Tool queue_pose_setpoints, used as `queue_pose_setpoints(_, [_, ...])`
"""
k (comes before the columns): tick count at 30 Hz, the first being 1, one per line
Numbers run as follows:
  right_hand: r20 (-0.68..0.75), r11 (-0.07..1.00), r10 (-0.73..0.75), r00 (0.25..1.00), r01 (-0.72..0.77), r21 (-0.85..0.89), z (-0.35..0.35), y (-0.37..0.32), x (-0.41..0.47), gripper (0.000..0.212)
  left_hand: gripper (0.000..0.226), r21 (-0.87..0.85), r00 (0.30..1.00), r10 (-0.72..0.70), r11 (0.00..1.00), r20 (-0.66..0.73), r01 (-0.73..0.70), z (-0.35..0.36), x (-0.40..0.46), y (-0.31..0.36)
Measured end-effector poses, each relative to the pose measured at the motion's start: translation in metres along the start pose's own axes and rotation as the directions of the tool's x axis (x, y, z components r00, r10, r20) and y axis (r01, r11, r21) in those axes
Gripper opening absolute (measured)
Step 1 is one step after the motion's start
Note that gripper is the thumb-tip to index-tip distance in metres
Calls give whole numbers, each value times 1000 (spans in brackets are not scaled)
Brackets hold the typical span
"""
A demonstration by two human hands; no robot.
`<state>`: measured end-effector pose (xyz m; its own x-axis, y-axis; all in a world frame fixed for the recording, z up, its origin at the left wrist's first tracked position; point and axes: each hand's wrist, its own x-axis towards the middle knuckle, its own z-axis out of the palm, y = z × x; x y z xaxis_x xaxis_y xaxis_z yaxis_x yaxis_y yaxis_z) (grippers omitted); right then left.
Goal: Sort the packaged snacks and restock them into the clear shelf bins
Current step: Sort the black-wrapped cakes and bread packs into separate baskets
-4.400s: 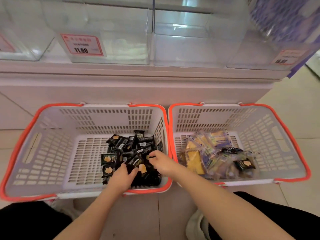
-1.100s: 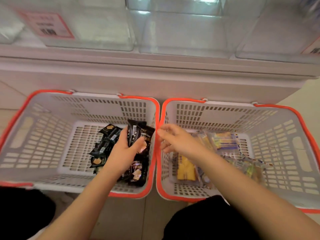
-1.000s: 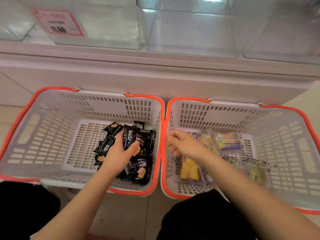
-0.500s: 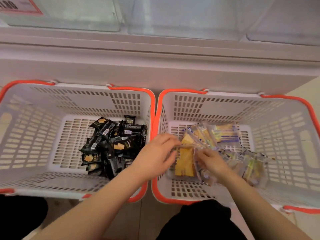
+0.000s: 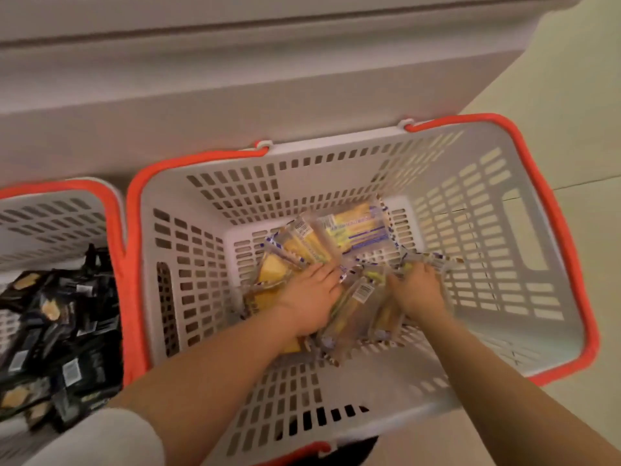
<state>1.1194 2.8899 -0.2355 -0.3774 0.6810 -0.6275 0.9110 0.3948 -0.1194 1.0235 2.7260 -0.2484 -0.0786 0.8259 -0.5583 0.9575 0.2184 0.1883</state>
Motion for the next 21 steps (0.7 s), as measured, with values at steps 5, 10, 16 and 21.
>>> queue_pose_setpoints(5, [86, 816, 288, 954, -291, 499, 17, -14, 6, 70, 80, 13, 994, -78, 997, -76, 79, 2, 22, -27])
queue_pose_setpoints(10, [285, 634, 190, 940, -339, 695, 25, -37, -9, 63, 79, -55, 985, -170, 984, -21, 169, 2, 9, -52])
queue_pose_setpoints(16, [181, 870, -236, 955, 125, 477, 47, -80, -48, 54, 44, -195, 950, -300, 930, 91, 312, -15, -26, -82])
queue_pose_setpoints(21, [351, 851, -395, 849, 194, 488, 36, -78, -58, 33, 10, -237, 910, -313, 894, 273, 379, -40, -42, -81])
